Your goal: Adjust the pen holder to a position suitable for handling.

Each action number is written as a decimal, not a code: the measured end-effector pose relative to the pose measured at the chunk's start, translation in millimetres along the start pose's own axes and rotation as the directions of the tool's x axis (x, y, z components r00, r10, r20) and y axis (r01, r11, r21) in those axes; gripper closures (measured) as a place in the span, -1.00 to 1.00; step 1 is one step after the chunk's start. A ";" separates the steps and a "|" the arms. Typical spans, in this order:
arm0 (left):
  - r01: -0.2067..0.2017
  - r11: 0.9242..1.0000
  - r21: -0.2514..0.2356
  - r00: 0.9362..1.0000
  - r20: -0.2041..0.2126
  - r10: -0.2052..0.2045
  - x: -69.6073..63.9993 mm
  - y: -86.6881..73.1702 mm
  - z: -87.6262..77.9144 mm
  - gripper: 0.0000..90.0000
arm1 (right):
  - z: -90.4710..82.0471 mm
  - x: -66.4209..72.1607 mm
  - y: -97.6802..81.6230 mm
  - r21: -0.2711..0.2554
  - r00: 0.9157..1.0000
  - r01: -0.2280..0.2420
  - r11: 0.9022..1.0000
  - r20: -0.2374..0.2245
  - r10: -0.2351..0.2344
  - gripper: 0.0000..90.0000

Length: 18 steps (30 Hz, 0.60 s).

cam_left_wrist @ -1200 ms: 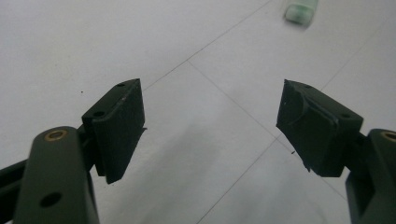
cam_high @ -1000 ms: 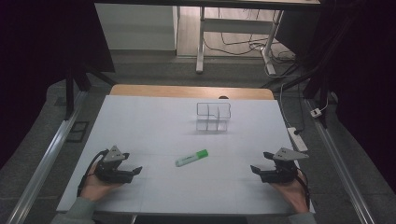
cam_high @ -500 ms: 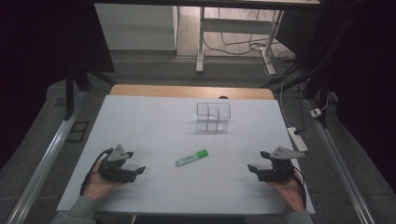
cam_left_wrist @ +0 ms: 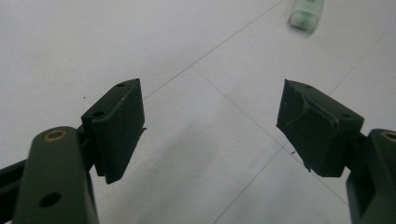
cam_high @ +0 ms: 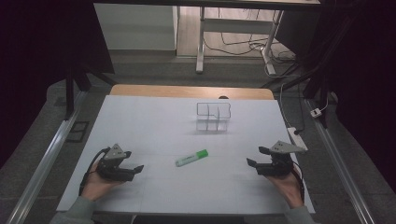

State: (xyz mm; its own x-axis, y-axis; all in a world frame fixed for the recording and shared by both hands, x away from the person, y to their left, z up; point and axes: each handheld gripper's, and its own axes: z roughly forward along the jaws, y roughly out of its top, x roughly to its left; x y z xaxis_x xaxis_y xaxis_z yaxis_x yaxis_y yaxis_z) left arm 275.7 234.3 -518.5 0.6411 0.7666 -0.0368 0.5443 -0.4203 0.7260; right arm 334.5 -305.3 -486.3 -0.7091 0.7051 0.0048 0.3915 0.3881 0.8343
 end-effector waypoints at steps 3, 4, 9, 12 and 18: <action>0.010 1.000 -0.003 1.000 0.001 -0.010 0.0 -0.6 -0.8 -0.48 | 4.4 -1.4 5.8 -0.002 1.000 -0.015 1.000 -0.010 0.015 -0.42; 0.007 1.000 -0.001 1.000 0.000 -0.007 -1.0 -1.6 -1.6 -0.48 | 5.3 -1.5 7.3 0.003 1.000 -0.012 1.000 -0.010 0.012 -0.41; 0.014 1.000 -0.006 1.000 -0.008 -0.014 -1.5 -3.7 -4.0 -0.48 | 9.9 -2.5 19.6 0.001 1.000 -0.020 1.000 -0.009 0.020 -0.37; 0.018 1.000 -0.010 1.000 -0.009 -0.018 -1.1 -4.0 -4.4 -0.48 | 12.6 -4.0 24.1 -0.004 0.999 -0.033 0.999 -0.010 0.033 -0.37; 0.022 1.000 -0.012 1.000 -0.008 -0.022 0.0 -3.4 -3.3 -0.48 | 17.1 -7.2 34.0 0.011 0.998 -0.052 0.999 0.020 0.052 -0.31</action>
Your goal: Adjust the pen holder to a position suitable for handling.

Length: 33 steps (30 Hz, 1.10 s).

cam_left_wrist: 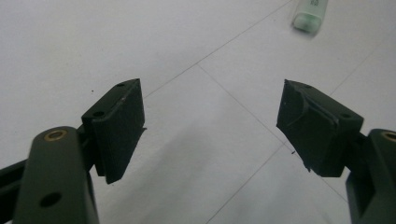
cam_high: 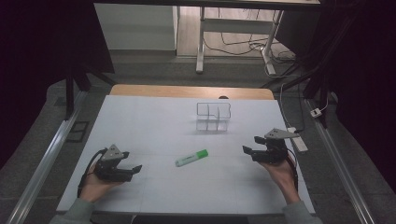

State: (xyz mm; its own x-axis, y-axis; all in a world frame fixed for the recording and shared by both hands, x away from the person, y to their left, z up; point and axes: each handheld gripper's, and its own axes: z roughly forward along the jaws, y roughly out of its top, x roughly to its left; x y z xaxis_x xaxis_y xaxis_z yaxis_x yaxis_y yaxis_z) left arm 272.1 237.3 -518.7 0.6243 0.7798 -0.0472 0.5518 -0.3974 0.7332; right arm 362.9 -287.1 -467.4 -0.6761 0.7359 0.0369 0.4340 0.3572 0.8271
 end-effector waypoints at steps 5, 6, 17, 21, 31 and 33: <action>-0.002 1.000 0.002 1.000 -0.002 0.002 0.0 0.9 1.5 -0.48 | 7.4 -5.8 6.1 0.023 0.999 -0.021 1.000 0.031 0.020 -0.26; -0.002 1.000 0.003 1.000 -0.004 0.002 -0.1 1.0 1.9 -0.48 | 9.0 -6.8 8.1 0.025 0.999 -0.019 0.999 0.033 0.019 -0.25; 0.000 1.000 0.003 1.000 -0.005 0.000 -1.0 1.2 1.6 -0.49 | 25.2 -16.8 27.4 0.039 0.998 -0.037 0.999 0.054 0.035 -0.04; 0.004 1.000 -0.003 1.000 0.005 -0.004 -2.2 1.1 -0.2 -0.50 | 33.3 -18.6 31.7 0.056 0.998 -0.031 0.998 0.062 0.028 0.07; 0.016 1.000 -0.021 1.000 -0.006 -0.016 -5.5 3.2 -5.9 -0.50 | 61.2 -26.1 36.7 0.092 0.998 -0.005 0.996 0.061 -0.001 0.76; 0.012 1.000 -0.019 1.000 -0.007 -0.012 -6.3 3.2 -6.1 -0.50 | 66.7 -27.2 37.3 0.095 0.997 -0.002 0.995 0.072 -0.005 0.94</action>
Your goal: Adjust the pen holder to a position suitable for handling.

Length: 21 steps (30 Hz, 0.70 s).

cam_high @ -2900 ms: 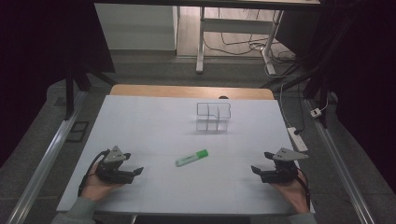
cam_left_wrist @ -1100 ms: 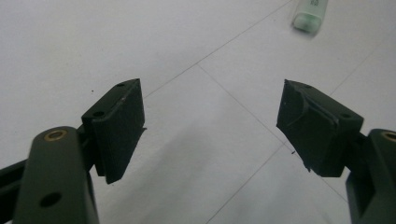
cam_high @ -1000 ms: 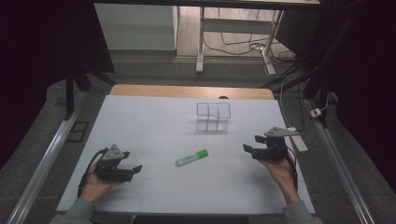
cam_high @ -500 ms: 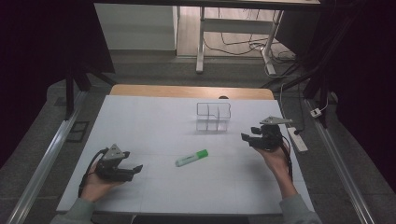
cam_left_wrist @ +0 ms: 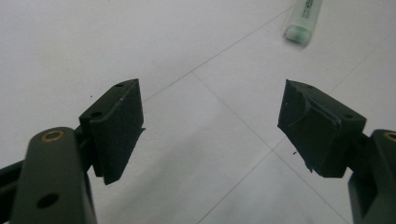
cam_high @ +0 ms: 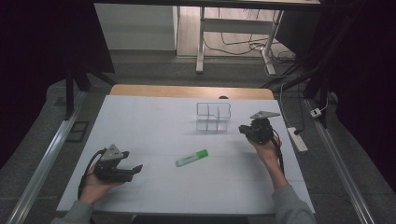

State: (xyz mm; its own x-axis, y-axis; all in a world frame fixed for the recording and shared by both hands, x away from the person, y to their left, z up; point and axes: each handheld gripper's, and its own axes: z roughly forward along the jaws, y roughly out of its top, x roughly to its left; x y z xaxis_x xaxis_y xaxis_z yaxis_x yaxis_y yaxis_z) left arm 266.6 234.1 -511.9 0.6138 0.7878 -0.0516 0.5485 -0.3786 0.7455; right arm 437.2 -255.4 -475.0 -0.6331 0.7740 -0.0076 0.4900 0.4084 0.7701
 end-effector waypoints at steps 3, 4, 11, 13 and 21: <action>0.000 1.000 0.013 1.000 -0.007 0.000 0.5 -1.3 1.1 -0.50 | 6.9 -2.3 3.3 0.002 1.000 -0.001 1.000 0.023 0.001 0.99; 0.000 1.000 0.013 1.000 -0.007 0.000 0.5 -1.3 1.1 -0.50 | 8.6 -3.4 4.2 -0.009 1.000 -0.004 1.000 0.030 0.005 0.99; -0.004 1.000 0.022 1.000 -0.013 0.004 0.7 -3.9 1.4 -0.50 | 15.9 -10.5 8.4 -0.023 0.998 -0.024 0.999 0.053 0.025 0.99; -0.005 1.000 0.026 1.000 -0.012 0.005 0.7 -4.6 2.2 -0.50 | 18.9 -10.2 8.9 -0.021 0.998 -0.022 1.000 0.058 0.023 0.99; -0.004 0.999 0.035 1.000 -0.012 0.005 3.0 -5.3 4.6 -0.50 | 34.0 -10.2 11.8 -0.024 0.999 -0.020 1.000 0.036 0.021 0.99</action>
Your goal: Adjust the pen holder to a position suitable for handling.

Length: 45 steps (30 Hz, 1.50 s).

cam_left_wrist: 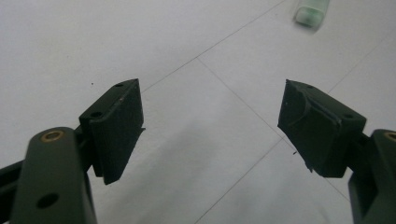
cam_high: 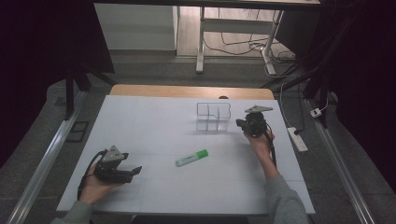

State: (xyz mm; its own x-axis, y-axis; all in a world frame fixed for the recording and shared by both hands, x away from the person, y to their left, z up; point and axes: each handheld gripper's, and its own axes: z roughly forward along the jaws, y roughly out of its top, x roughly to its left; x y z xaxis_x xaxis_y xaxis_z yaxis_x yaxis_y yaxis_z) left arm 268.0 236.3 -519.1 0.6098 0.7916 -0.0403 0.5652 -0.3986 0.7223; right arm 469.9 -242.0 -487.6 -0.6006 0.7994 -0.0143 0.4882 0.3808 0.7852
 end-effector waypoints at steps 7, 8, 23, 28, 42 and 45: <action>-0.004 1.000 0.004 1.000 -0.004 0.004 -1.2 -0.7 -0.5 -0.50 | 13.6 4.5 6.0 -0.018 0.999 -0.010 1.000 -0.034 0.009 0.98; -0.004 1.000 0.004 1.000 -0.004 0.004 -1.2 -0.7 -0.5 -0.50 | 14.8 5.6 6.7 -0.020 1.000 -0.007 1.000 -0.029 0.006 0.99; -0.007 1.000 0.016 1.000 0.002 0.007 1.1 -2.7 1.5 -0.50 | 24.5 5.1 6.6 -0.014 1.000 0.005 1.000 -0.023 -0.005 0.98; -0.012 1.000 0.017 1.000 0.002 0.012 0.5 -2.7 1.6 -0.50 | 25.3 5.7 7.4 -0.020 1.000 0.004 1.000 -0.016 -0.005 0.98; -0.008 1.000 0.027 1.000 0.000 0.008 1.7 -3.9 3.8 -0.50 | 37.8 23.4 14.1 -0.025 0.998 0.041 0.999 -0.045 -0.042 0.98; -0.007 1.000 0.028 1.000 0.000 0.007 1.9 -4.0 4.0 -0.50 | 39.9 25.4 15.0 -0.025 0.998 0.046 0.999 -0.048 -0.047 0.98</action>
State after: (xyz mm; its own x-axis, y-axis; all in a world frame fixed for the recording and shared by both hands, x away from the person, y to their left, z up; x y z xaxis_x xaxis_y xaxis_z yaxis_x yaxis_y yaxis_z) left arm 269.1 237.6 -524.8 0.6137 0.7887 -0.0355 0.5761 -0.4166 0.7032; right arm 487.2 -197.5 -500.8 -0.6522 0.7577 -0.0216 0.4444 0.4054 0.7989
